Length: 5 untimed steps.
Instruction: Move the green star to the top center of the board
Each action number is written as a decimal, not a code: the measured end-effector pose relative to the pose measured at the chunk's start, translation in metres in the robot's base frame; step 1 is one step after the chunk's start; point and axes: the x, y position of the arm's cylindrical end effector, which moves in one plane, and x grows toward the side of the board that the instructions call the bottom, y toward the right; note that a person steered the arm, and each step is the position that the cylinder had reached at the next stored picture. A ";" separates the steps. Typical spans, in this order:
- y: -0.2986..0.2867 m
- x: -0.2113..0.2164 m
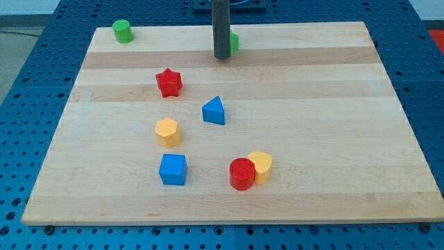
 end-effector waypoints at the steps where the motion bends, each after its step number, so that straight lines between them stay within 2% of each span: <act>1: 0.000 -0.012; 3: 0.000 -0.019; 5: 0.000 0.013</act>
